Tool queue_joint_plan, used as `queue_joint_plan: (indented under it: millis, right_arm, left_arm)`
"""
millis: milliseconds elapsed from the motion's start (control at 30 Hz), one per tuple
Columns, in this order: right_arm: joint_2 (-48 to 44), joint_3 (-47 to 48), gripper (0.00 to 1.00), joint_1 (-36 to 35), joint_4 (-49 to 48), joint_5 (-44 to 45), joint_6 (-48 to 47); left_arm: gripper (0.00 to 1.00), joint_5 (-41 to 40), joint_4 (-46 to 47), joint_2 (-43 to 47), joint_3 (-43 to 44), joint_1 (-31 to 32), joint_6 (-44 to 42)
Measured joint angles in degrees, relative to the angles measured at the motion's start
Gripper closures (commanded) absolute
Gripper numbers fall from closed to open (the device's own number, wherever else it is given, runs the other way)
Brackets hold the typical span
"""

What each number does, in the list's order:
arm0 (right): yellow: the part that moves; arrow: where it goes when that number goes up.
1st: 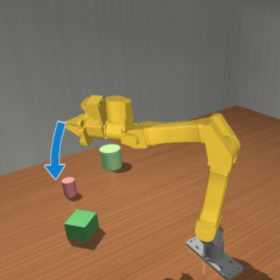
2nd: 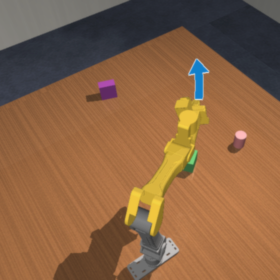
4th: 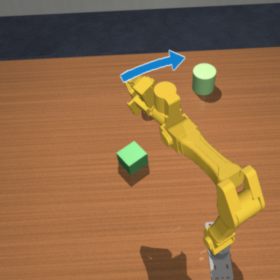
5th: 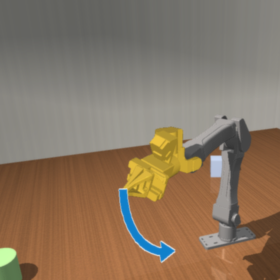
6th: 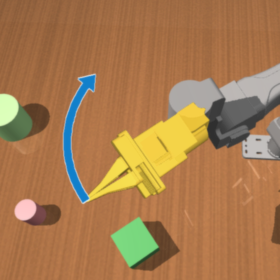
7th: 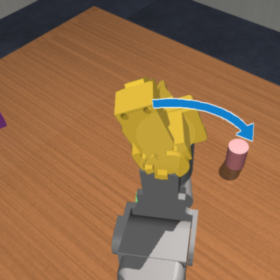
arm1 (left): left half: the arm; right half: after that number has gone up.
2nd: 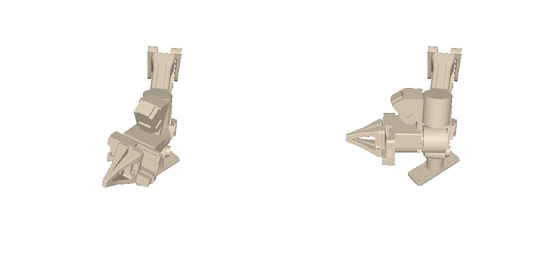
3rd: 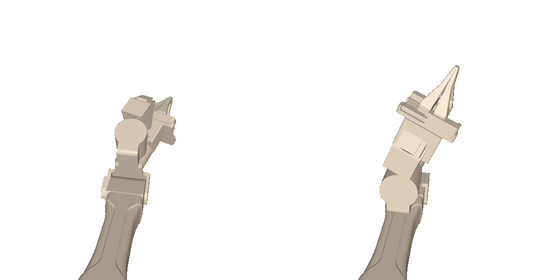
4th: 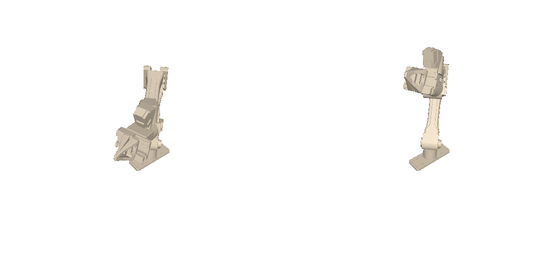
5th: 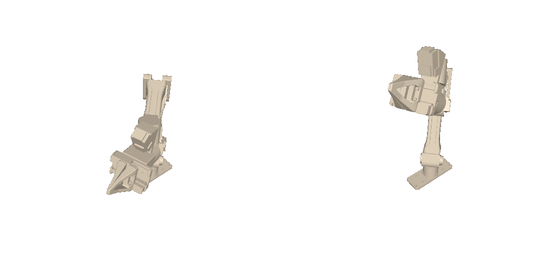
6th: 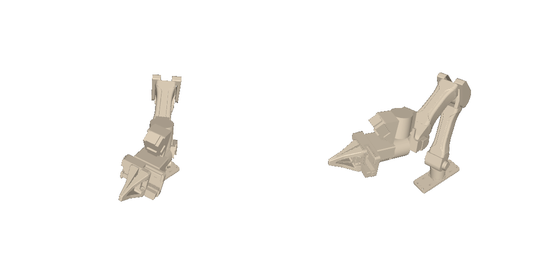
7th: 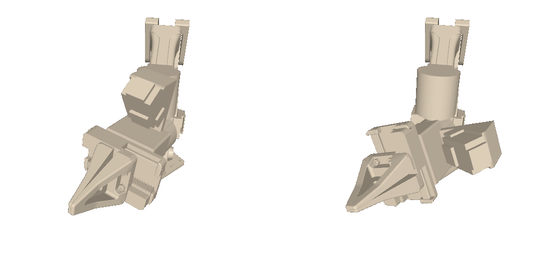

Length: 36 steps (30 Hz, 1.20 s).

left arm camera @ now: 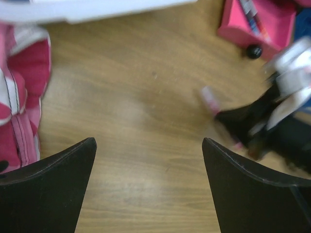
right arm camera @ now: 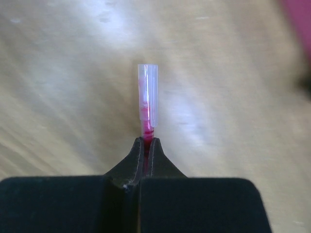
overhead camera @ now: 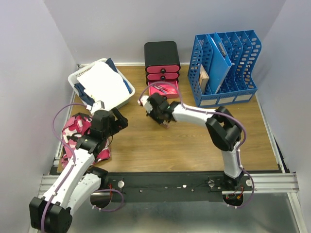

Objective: Organize the desk

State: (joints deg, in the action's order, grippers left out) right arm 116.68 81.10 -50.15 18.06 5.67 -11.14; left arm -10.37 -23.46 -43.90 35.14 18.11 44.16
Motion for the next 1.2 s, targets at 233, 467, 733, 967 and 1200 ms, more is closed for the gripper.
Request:
queue_joint_plan:
  millis: [233, 467, 733, 967, 1200]
  right_arm:
    - [0.0, 14.0, 0.99, 9.7, 10.1, -10.3, -12.8]
    - [-0.4, 16.8, 1.00, 11.2, 13.3, -12.8, -28.1]
    - [8.0, 27.6, 0.99, 13.2, 8.2, -8.0, -40.3]
    - [14.9, 34.4, 0.86, 15.7, 5.0, -5.9, -44.6]
    - [18.1, 35.2, 0.59, 16.1, 3.2, -4.9, -45.9]
  left_arm:
    - [0.04, 5.4, -1.2, -4.9, -4.4, 0.0, 0.7]
    - [0.17, 8.5, -4.1, -14.5, -3.1, 0.0, -0.8]
    - [0.15, 9.2, -7.7, -19.9, -1.6, 0.4, -3.2]
    - [0.09, 11.8, -7.7, -17.6, -1.7, 0.4, -4.3]
    - [0.09, 13.0, -7.1, -16.3, -1.8, 0.5, -4.8]
